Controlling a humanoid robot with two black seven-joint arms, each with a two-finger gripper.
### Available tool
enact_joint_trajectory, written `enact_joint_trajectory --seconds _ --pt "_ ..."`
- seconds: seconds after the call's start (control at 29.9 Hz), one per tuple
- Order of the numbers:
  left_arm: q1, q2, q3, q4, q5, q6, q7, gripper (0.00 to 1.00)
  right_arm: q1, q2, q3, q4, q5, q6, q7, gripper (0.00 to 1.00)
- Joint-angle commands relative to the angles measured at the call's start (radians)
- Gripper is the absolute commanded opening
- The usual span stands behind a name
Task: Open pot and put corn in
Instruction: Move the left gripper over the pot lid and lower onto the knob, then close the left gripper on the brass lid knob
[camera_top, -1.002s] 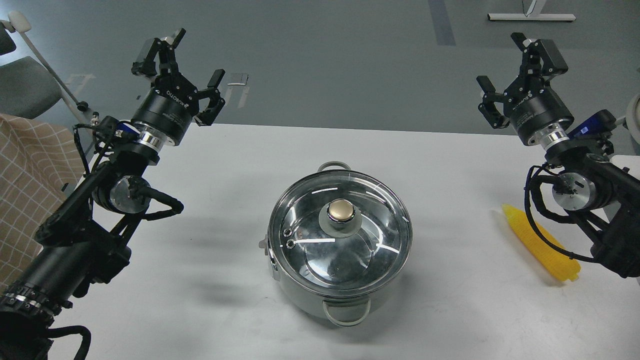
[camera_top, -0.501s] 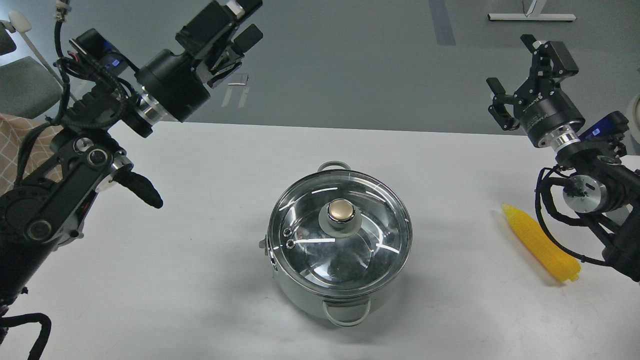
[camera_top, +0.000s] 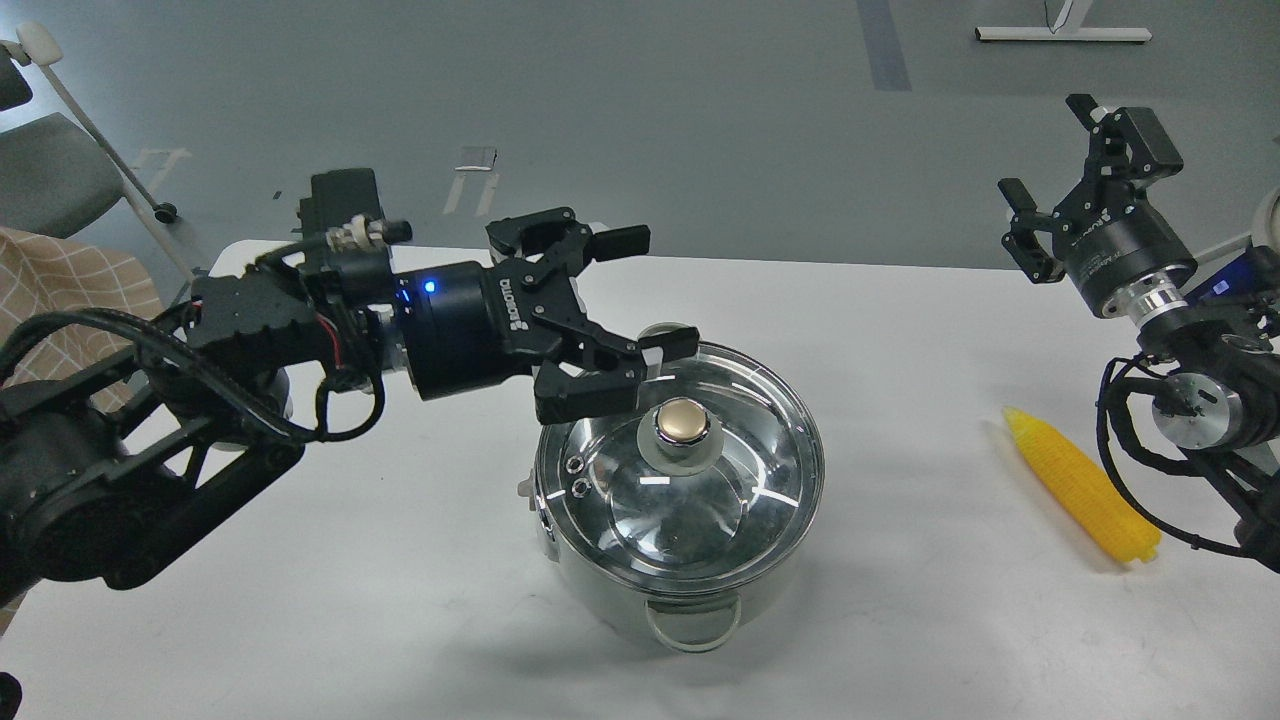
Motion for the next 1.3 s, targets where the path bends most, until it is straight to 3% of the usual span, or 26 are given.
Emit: enact_joint_trajectory --seconds 0.0,0.5,1.27 --pt "0.01 -0.009 0.072 0.011 0.013 0.055 0.0 0.98 -0.002 -0.011 0.002 0.005 0.001 0.0 0.0 0.99" --pt "0.033 -0.083 0.122 0.15 0.013 0.09 0.0 0.98 -0.01 -0.017 0.005 0.013 0.001 0.0 0.0 0.99" --pt "0.047 -0.113 0.187 0.227 0.013 0.095 0.0 0.97 -0.012 -0.015 0.007 0.013 0.001 0.0 0.0 0.99"
